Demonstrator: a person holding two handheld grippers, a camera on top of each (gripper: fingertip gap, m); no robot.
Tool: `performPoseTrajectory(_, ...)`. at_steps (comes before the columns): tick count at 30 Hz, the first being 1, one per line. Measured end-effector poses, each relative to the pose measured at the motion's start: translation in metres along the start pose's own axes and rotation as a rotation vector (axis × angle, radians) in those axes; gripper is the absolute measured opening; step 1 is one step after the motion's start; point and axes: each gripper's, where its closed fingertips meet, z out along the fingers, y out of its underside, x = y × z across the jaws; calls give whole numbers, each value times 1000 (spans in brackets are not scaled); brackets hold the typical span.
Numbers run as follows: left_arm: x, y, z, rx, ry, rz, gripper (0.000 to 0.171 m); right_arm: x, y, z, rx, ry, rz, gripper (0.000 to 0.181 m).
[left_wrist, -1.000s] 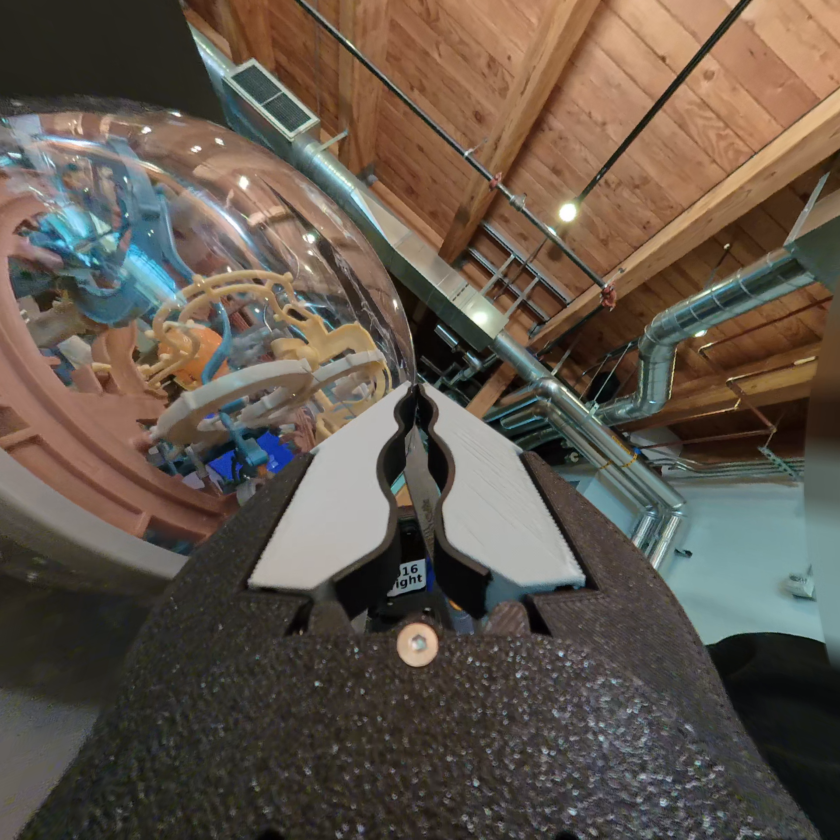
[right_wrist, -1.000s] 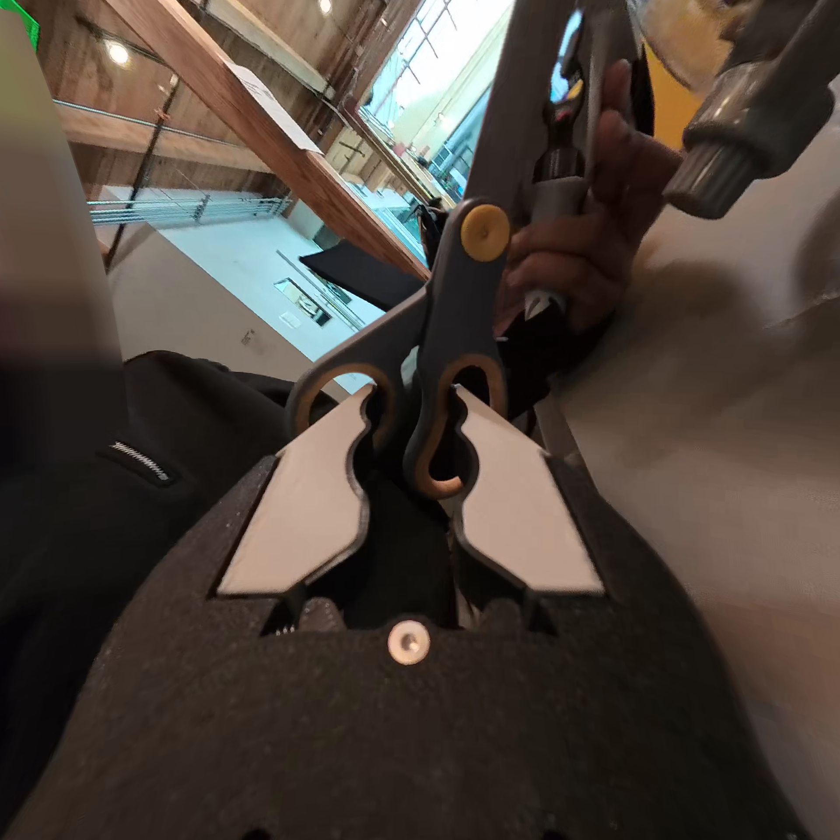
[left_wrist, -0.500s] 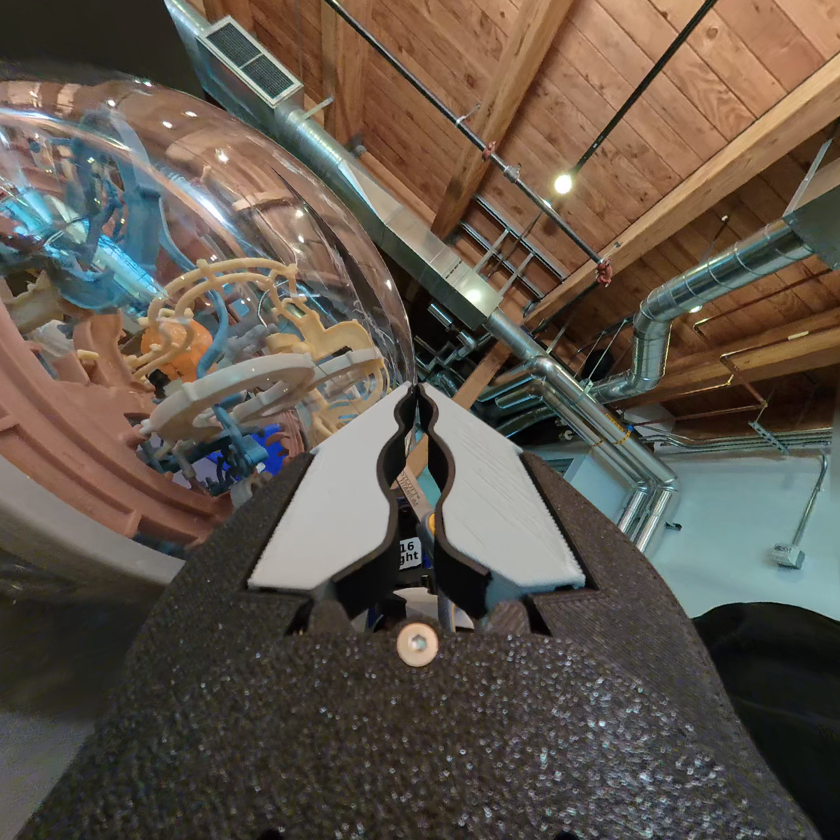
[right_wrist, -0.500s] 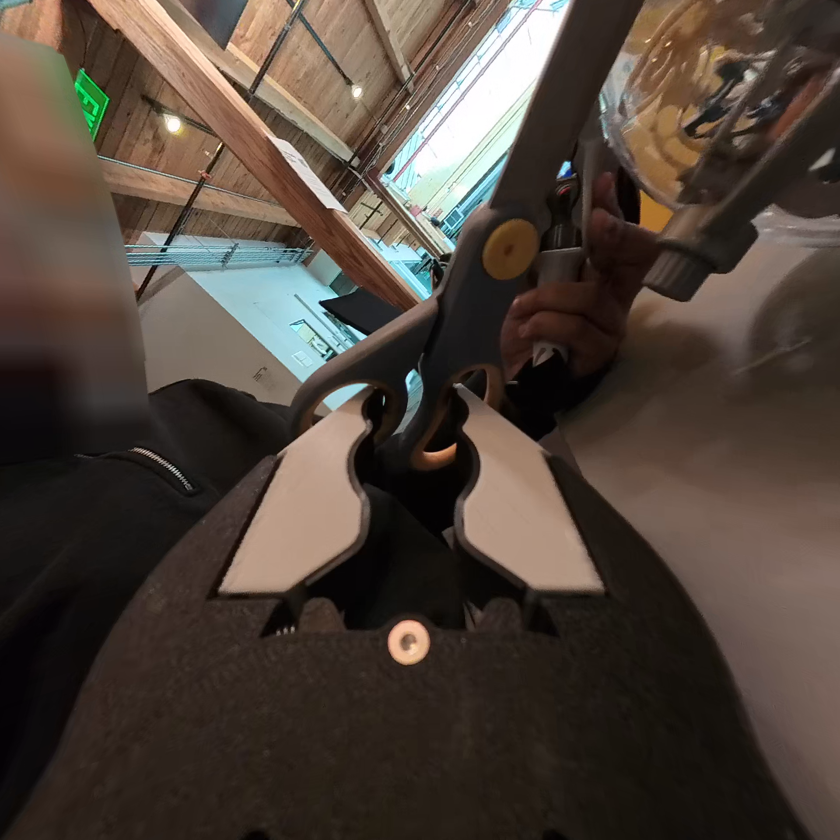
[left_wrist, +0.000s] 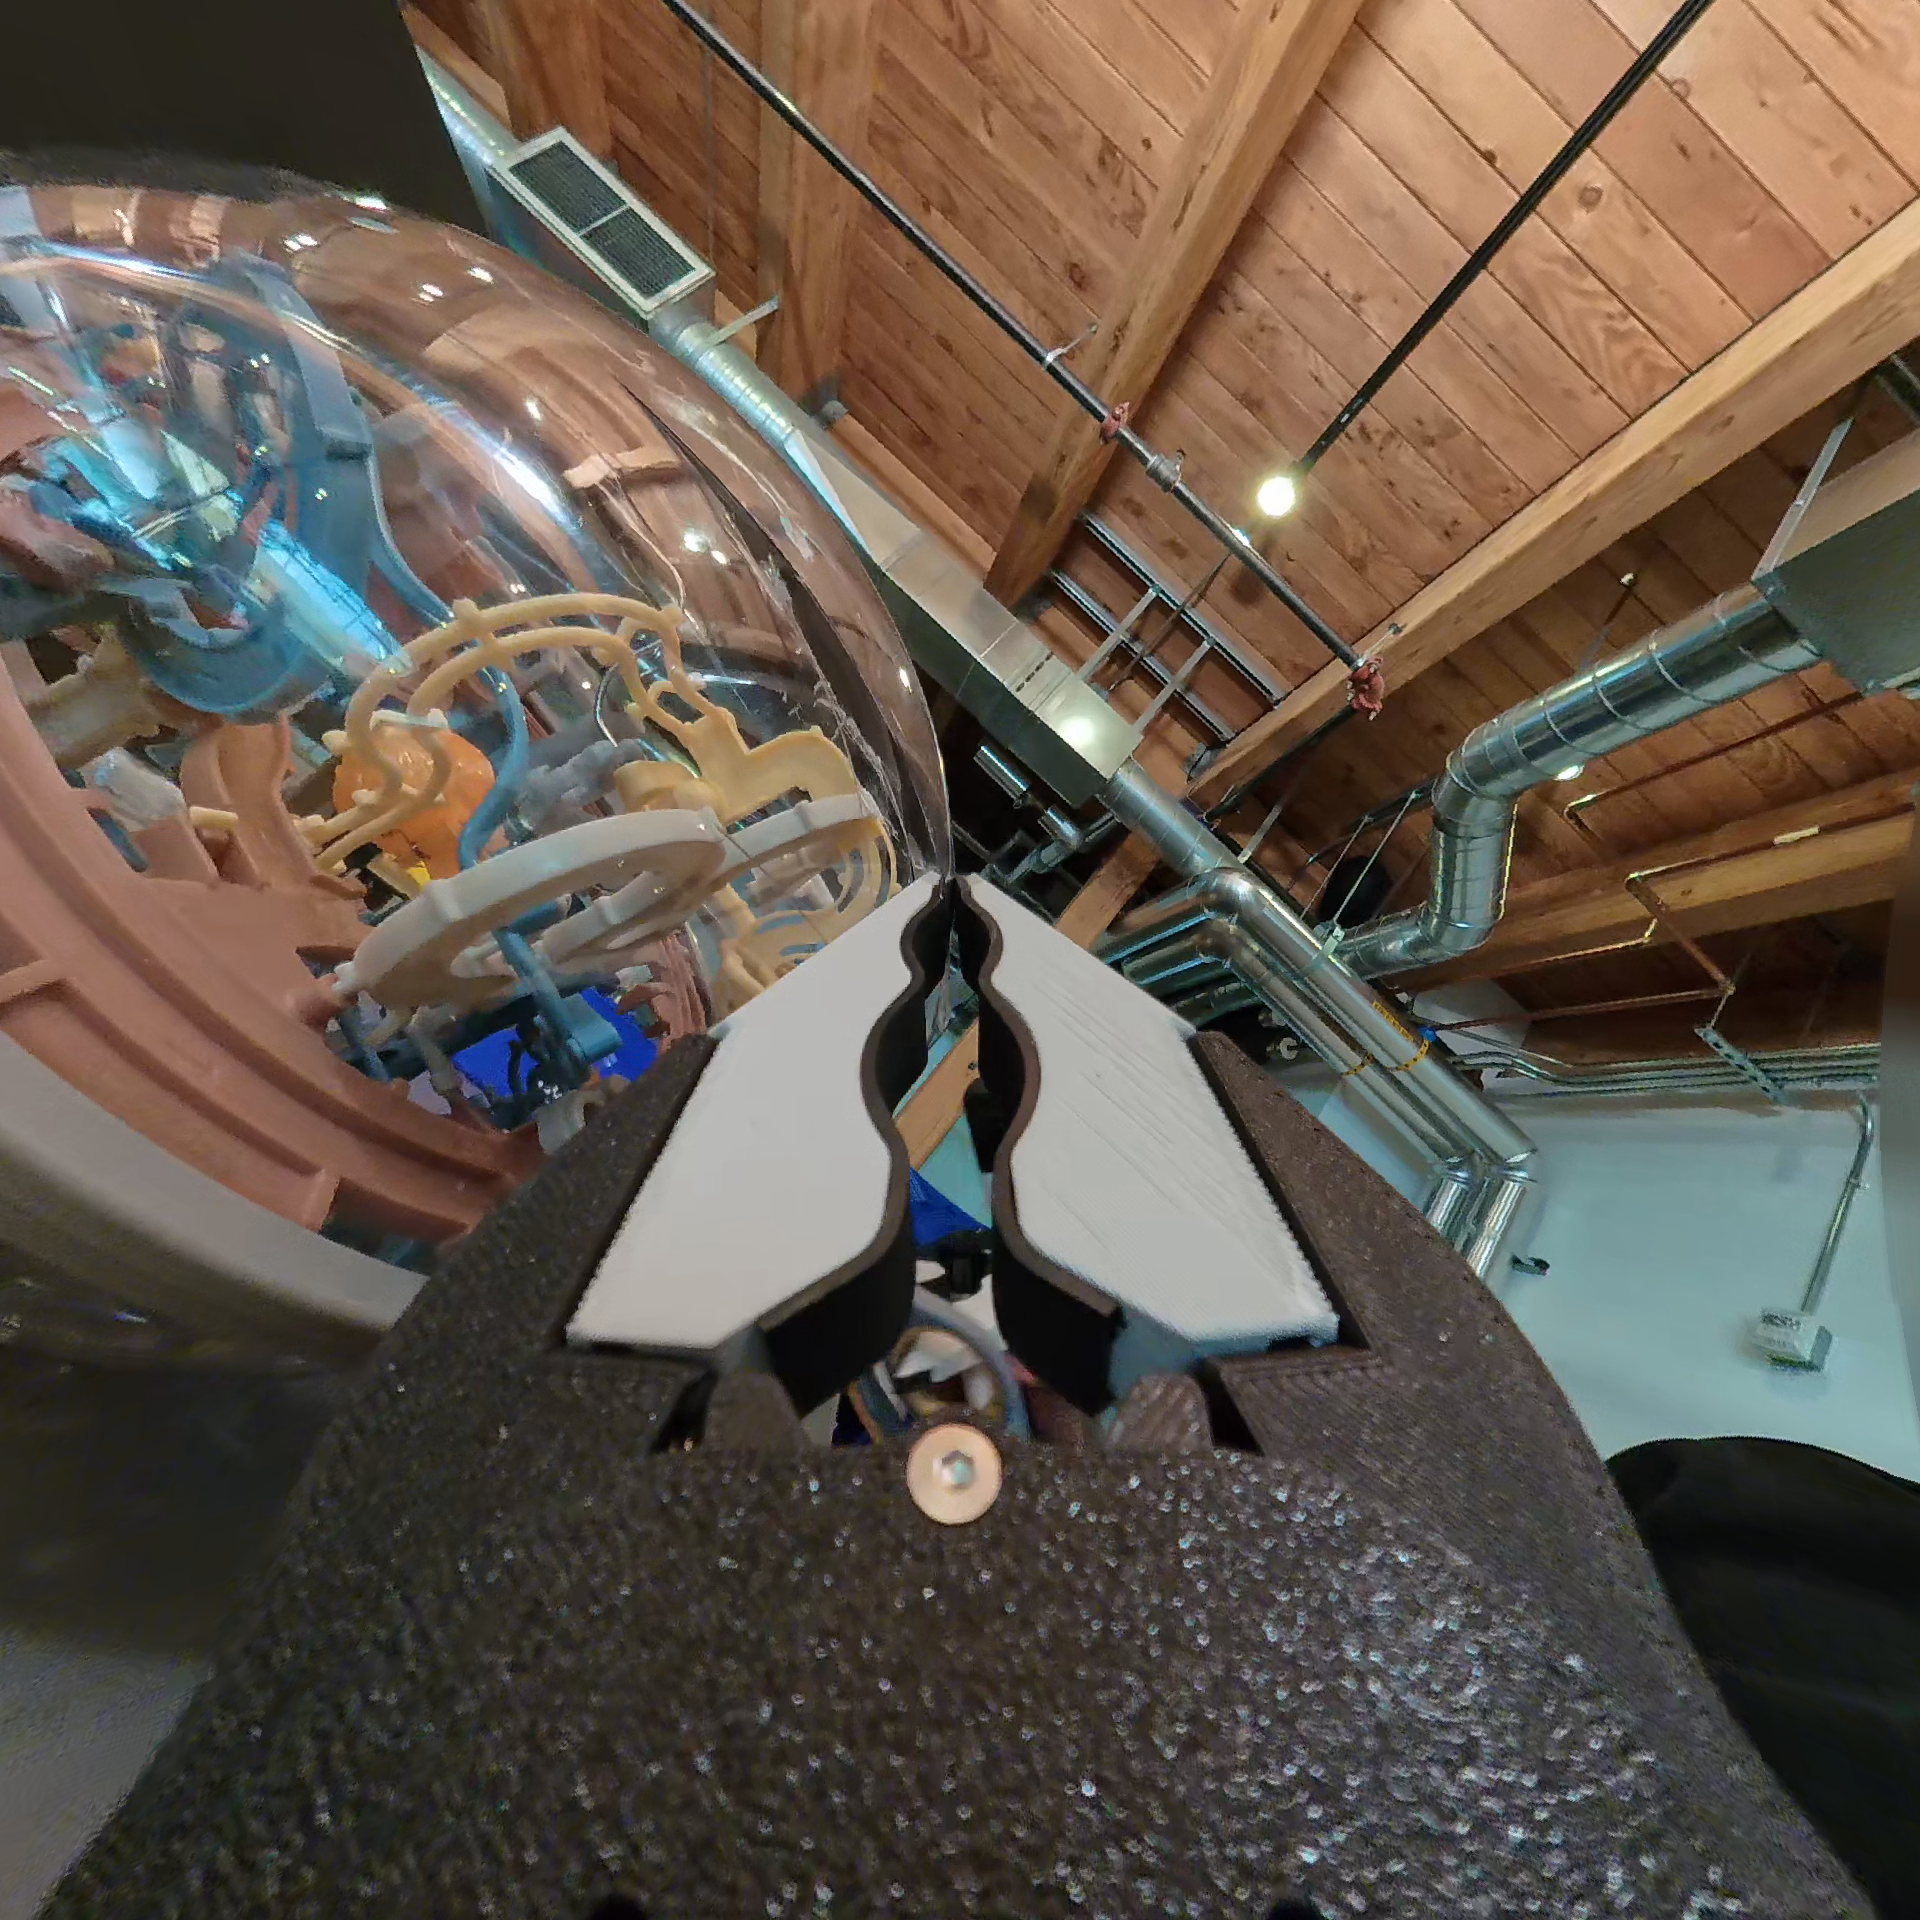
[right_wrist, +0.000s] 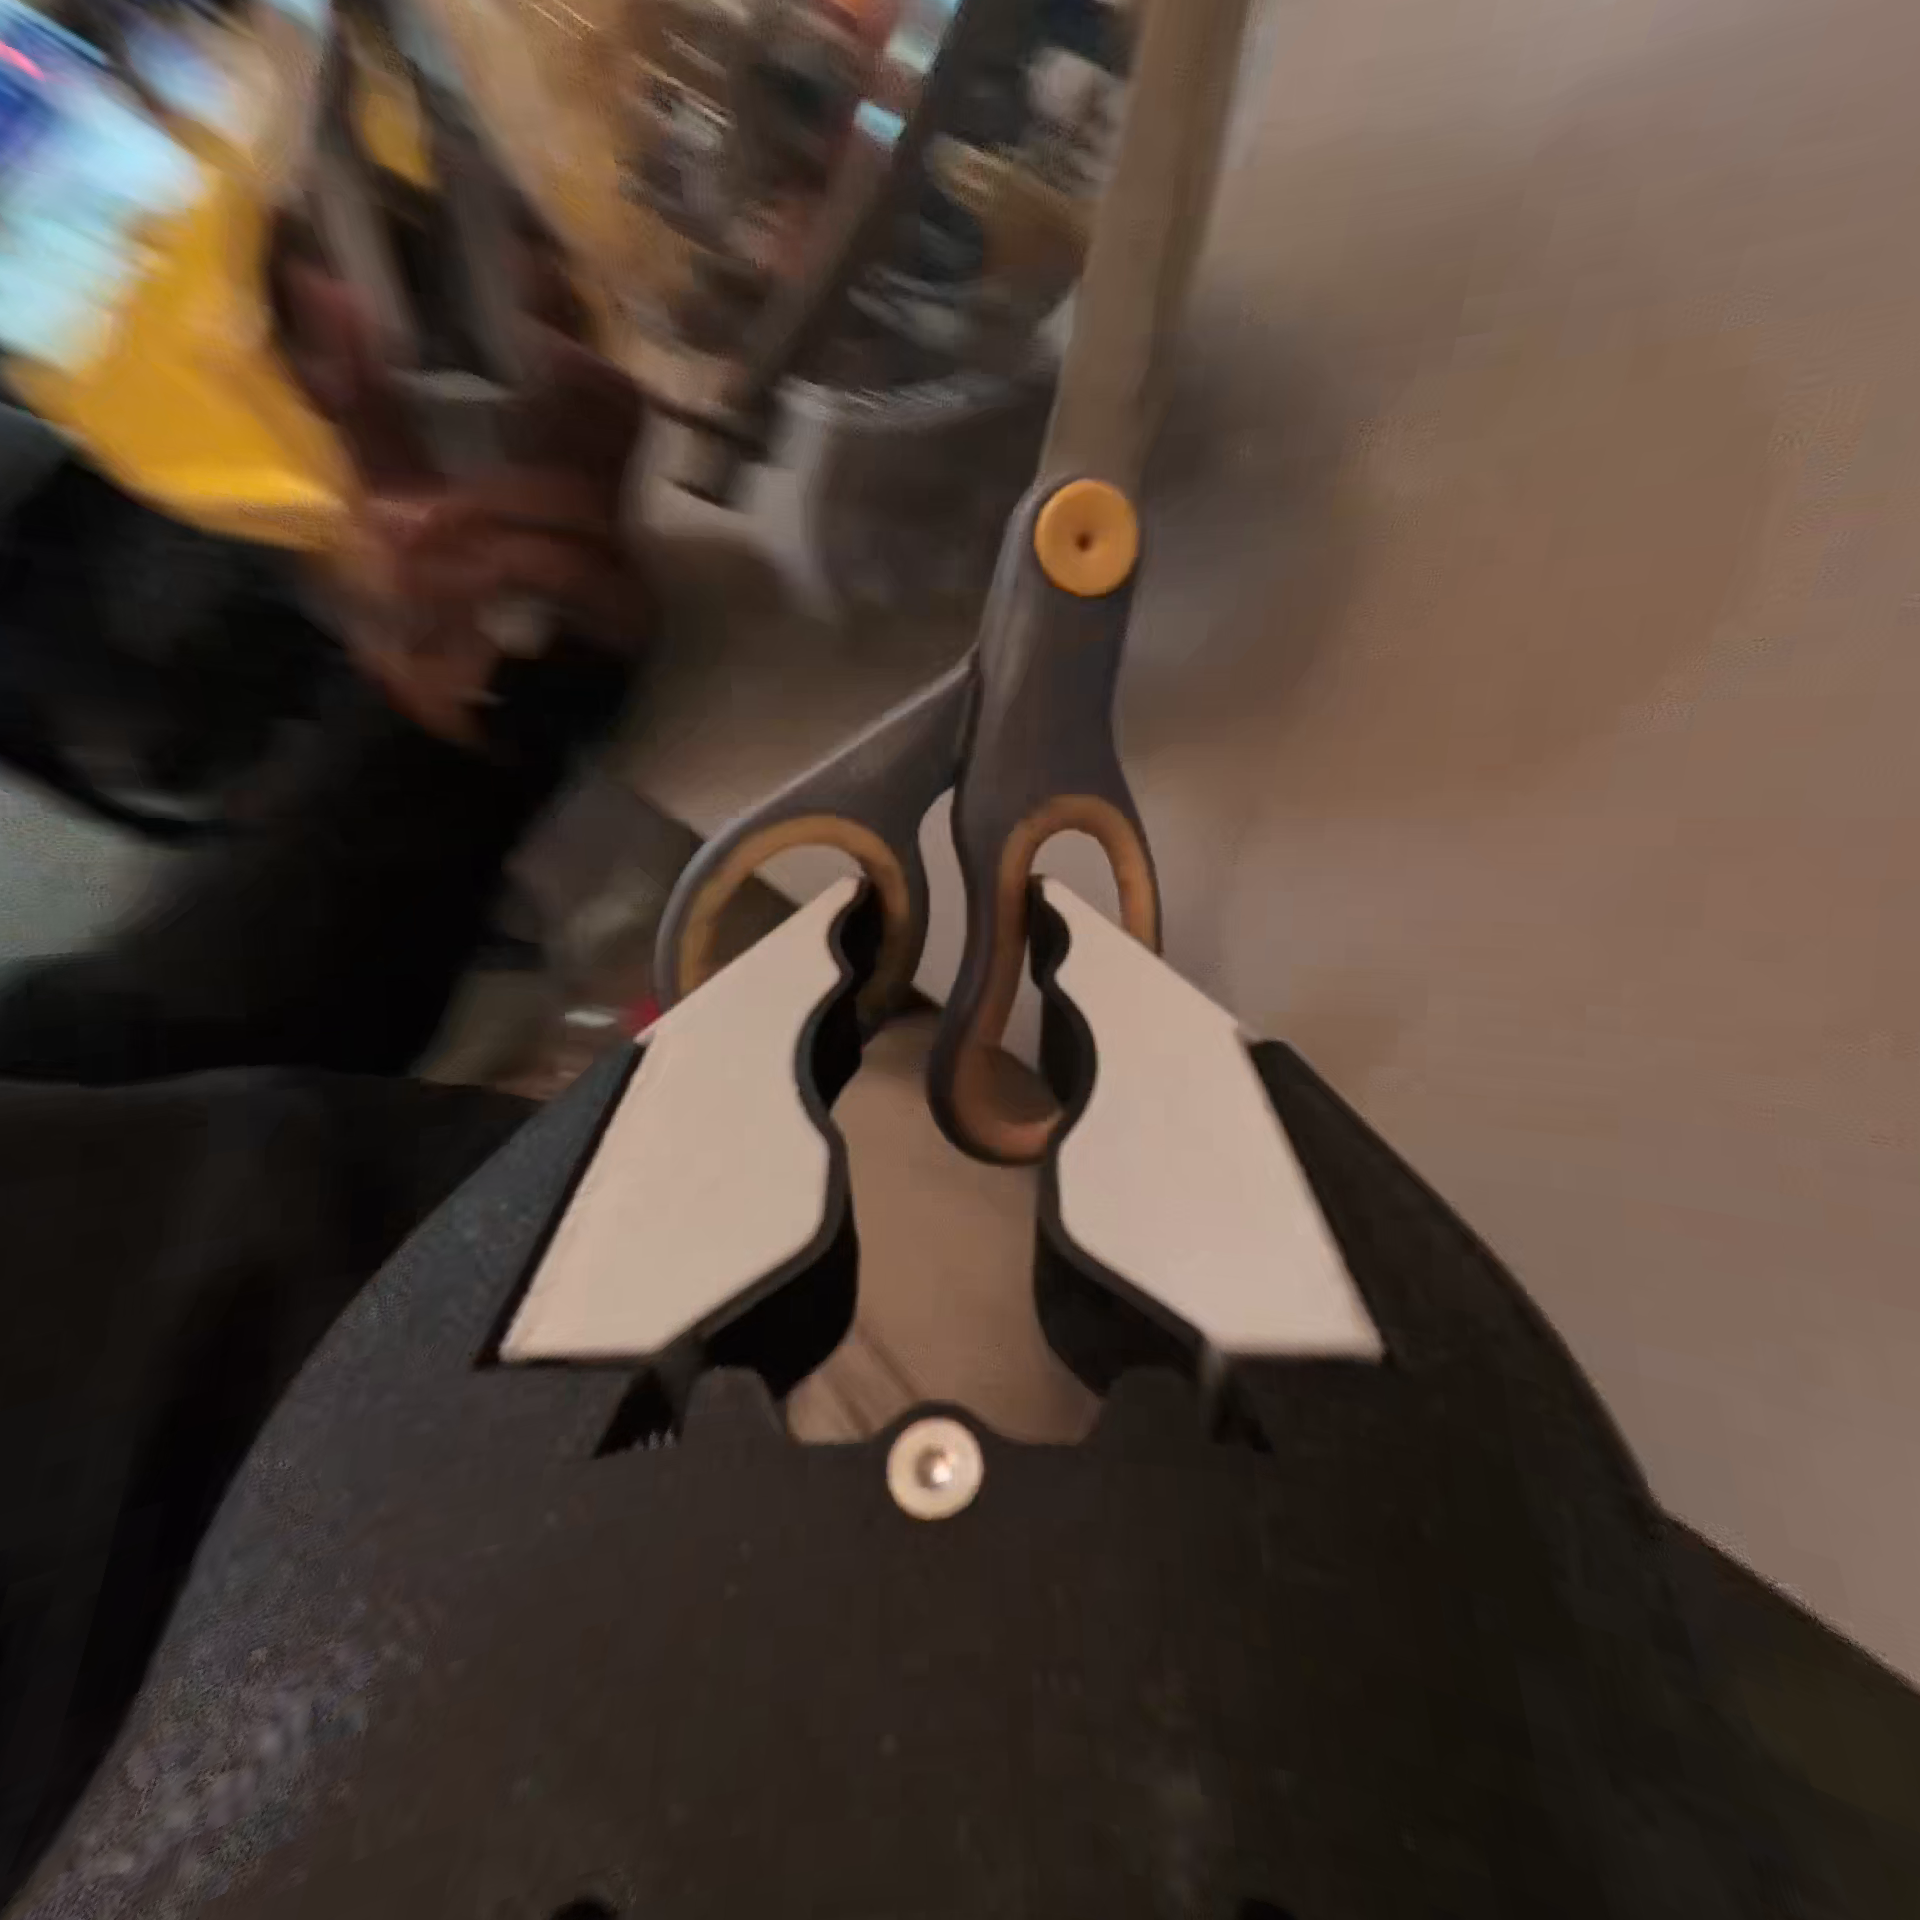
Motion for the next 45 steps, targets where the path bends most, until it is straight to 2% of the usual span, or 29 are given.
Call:
performPoseTrajectory(2,-1,-3,-1,12,3,-12,0,35,5,-22,-104,263,-76,27)
performPoseTrajectory(3,-1,-2,-1,16,4,-16,0,47,11,-30,-173,348,-101,25)
performPoseTrajectory(6,-2,-3,-3,23,4,-19,0,73,19,-33,-272,496,-178,25)
performPoseTrajectory(10,-3,-2,-2,12,2,-12,0,84,32,-17,-331,495,-245,26)
performPoseTrajectory(13,-3,-1,-1,6,4,-11,0,82,32,-13,-302,456,-225,27)
performPoseTrajectory(15,-2,-1,-1,8,5,-12,0,74,33,-9,-288,357,-150,46)
performPoseTrajectory(17,-2,-2,-1,10,4,-14,0,75,32,-7,-280,326,-106,49)
performPoseTrajectory(20,-2,-2,-2,12,4,-14,0,76,32,-7,-304,332,-108,49)
performPoseTrajectory(26,-2,-2,-3,8,3,-13,0,80,33,-7,-331,433,-189,43)
performPoseTrajectory(30,-3,-2,-2,10,3,-14,0,81,33,-7,-295,399,-213,41)
performPoseTrajectory(35,-2,-2,-4,13,4,-13,0,80,30,-3,-360,287,-339,41)
performPoseTrajectory(37,-1,-1,-3,11,3,-13,0,88,27,-5,-400,307,-288,27)
performPoseTrajectory(40,-2,-2,-3,13,2,-13,0,89,26,-4,-453,314,-238,26)
performPoseTrajectory(45,-2,-1,-1,12,3,-15,0,88,24,-1,-463,370,-318,27)
